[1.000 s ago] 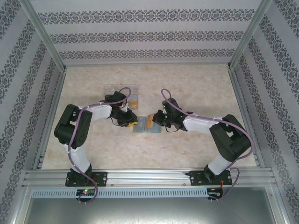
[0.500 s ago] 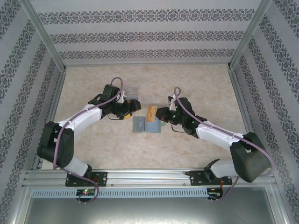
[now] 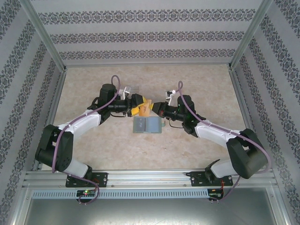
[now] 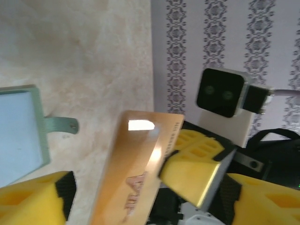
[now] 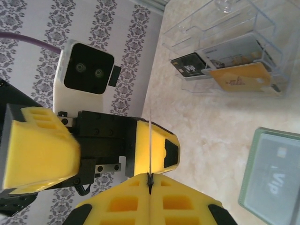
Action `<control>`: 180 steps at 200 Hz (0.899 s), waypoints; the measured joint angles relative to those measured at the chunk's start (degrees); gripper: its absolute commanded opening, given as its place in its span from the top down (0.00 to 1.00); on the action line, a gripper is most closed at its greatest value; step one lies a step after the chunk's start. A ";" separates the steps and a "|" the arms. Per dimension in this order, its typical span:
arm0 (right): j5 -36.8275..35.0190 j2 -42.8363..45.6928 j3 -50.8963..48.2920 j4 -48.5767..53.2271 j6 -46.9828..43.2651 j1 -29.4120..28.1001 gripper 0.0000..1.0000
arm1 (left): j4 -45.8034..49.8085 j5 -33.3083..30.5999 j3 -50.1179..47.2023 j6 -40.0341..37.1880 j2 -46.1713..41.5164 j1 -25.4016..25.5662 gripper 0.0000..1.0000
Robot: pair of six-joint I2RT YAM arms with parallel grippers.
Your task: Take the credit cards out of the card holder
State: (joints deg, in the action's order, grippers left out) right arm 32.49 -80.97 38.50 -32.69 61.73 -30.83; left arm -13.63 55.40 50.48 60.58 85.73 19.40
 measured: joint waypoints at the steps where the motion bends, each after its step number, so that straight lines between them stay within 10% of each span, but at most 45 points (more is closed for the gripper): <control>1: 0.02 -0.02 0.00 -0.11 0.13 0.00 1.00 | -0.24 0.11 0.00 0.24 0.00 0.00 0.30; 77: 1.03 -0.50 0.02 -4.39 3.54 1.22 1.00 | -3.93 1.57 -0.22 2.29 -0.83 -0.02 1.00; 90: 1.11 -0.50 0.00 -4.31 3.54 1.38 0.99 | -3.61 1.38 -0.24 1.11 -1.11 -0.07 1.00; 139: -0.35 0.90 0.00 2.97 -0.17 1.62 0.39 | 13.75 -5.84 4.24 -13.38 -4.90 0.00 1.00; 180: -4.70 1.75 1.07 14.78 -6.73 2.25 0.26 | 30.08 -18.16 11.96 -29.03 -5.86 0.00 1.00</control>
State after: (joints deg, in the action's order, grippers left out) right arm 27.79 -79.22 39.57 -17.91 55.00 -28.58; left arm 16.45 37.23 62.43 31.55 79.88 19.40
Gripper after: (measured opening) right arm 0.717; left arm 0.050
